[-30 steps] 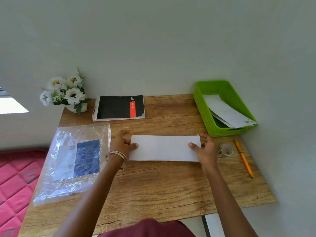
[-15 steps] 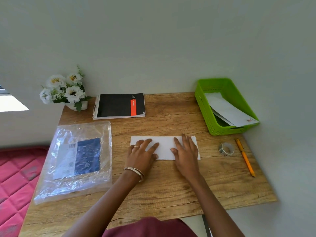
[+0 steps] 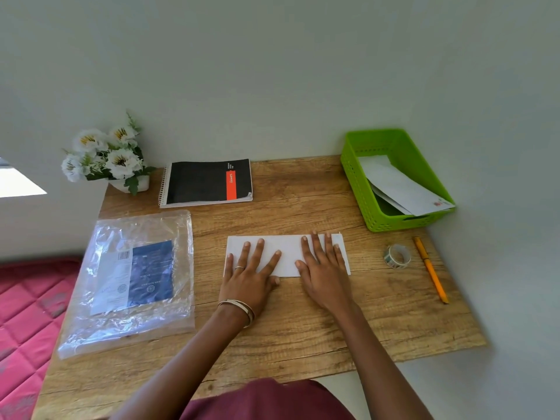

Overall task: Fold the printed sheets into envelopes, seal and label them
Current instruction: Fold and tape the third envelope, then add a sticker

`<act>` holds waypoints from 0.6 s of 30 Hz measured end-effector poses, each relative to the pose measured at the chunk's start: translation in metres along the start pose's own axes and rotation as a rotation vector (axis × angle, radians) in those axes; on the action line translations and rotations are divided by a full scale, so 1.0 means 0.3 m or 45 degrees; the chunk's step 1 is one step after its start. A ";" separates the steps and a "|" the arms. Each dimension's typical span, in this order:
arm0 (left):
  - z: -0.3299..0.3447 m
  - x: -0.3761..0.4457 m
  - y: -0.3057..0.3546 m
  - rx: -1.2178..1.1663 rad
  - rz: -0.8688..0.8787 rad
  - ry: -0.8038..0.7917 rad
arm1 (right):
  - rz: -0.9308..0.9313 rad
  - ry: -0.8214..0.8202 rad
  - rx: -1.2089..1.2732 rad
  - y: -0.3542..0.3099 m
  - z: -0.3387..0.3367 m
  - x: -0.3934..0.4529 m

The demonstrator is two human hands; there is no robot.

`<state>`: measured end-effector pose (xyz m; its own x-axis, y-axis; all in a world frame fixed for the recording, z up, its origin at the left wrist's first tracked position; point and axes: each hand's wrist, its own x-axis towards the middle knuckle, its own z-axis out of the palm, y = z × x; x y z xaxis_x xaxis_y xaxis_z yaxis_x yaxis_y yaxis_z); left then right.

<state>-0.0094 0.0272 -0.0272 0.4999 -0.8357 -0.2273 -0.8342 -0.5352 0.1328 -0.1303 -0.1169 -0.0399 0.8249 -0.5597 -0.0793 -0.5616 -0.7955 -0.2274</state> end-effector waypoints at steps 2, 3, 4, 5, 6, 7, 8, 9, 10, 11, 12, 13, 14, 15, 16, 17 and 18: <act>-0.001 -0.001 0.001 -0.017 -0.008 -0.019 | -0.016 -0.047 0.008 0.010 -0.005 0.001; -0.005 -0.001 0.005 -0.024 -0.016 -0.037 | -0.036 -0.063 0.054 0.016 -0.011 0.003; -0.012 0.000 0.009 -0.027 -0.026 -0.060 | -0.050 -0.081 0.130 0.023 -0.023 0.006; -0.022 0.001 0.016 -0.035 -0.040 -0.080 | -0.053 -0.090 0.233 0.031 -0.039 0.008; -0.035 0.003 0.023 -0.055 -0.055 -0.089 | -0.038 -0.068 0.343 0.043 -0.056 0.005; -0.049 0.004 0.033 -0.088 -0.072 -0.084 | -0.014 0.005 0.444 0.057 -0.077 -0.003; -0.065 0.005 0.044 -0.131 -0.094 -0.067 | 0.011 0.119 0.492 0.076 -0.099 -0.017; -0.080 0.007 0.059 -0.183 -0.120 -0.036 | 0.039 0.261 0.485 0.100 -0.118 -0.033; -0.094 0.010 0.076 -0.239 -0.142 0.004 | 0.094 0.409 0.458 0.130 -0.135 -0.052; -0.106 0.015 0.096 -0.291 -0.153 0.047 | 0.175 0.548 0.422 0.166 -0.152 -0.072; -0.116 0.022 0.117 -0.336 -0.148 0.086 | 0.276 0.671 0.366 0.204 -0.169 -0.093; -0.124 0.031 0.140 -0.376 -0.130 0.116 | 0.384 0.762 0.296 0.245 -0.182 -0.112; -0.131 0.042 0.163 -0.418 -0.106 0.135 | 0.495 0.803 0.230 0.283 -0.193 -0.128; -0.137 0.053 0.187 -0.461 -0.080 0.149 | 0.593 0.781 0.187 0.315 -0.198 -0.140; -0.142 0.064 0.210 -0.503 -0.051 0.156 | 0.665 0.713 0.164 0.342 -0.200 -0.147; -0.146 0.074 0.231 -0.543 -0.023 0.156 | 0.703 0.628 0.142 0.358 -0.199 -0.147; -0.149 0.085 0.254 -0.577 0.011 0.149 | 0.714 0.549 0.120 0.372 -0.195 -0.146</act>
<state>-0.0499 -0.0403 0.0202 0.5379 -0.8348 -0.1174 -0.6659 -0.5061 0.5481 -0.2328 -0.1946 -0.0049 0.3033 -0.9362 0.1773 -0.8700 -0.3480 -0.3493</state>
